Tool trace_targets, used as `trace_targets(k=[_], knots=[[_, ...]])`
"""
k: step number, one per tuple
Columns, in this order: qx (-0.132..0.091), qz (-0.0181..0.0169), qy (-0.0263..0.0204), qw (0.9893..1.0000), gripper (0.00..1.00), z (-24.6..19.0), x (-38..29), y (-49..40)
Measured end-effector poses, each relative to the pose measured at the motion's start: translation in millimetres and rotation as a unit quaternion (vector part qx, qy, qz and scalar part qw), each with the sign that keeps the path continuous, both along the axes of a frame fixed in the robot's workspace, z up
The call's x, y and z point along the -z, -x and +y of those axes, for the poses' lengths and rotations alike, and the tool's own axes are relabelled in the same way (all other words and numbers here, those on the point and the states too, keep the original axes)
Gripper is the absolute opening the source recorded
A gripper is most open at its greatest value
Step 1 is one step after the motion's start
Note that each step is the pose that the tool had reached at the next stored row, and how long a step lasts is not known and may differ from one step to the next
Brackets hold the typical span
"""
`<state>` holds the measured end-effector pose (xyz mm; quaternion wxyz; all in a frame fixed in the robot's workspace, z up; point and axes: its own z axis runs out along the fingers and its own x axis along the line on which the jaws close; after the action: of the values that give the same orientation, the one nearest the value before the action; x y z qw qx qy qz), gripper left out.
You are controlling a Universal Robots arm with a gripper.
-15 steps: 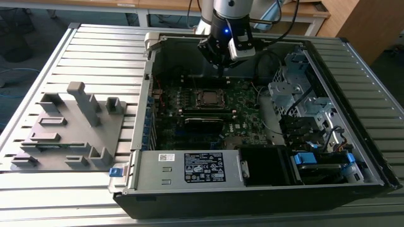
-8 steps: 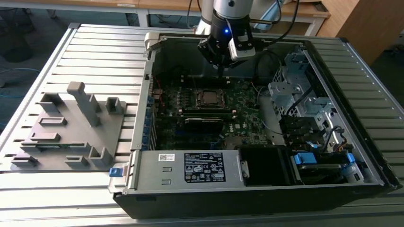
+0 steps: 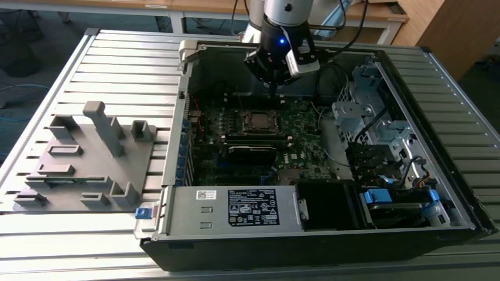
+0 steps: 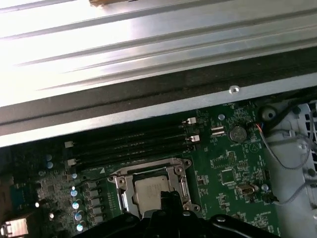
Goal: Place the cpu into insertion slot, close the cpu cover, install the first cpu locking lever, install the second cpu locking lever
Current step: 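Close the cpu cover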
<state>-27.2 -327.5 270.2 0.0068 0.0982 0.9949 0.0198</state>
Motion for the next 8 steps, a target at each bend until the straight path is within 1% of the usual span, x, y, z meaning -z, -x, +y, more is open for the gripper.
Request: trace_targets(k=[6, 8], knots=[[-0.01, 0.0, -0.0001, 1.0, 0.1, -3.8, 4.1, 0.8], [-0.011, 0.0, 0.0, 0.9999, 0.1, -4.0, 4.3, 0.9]])
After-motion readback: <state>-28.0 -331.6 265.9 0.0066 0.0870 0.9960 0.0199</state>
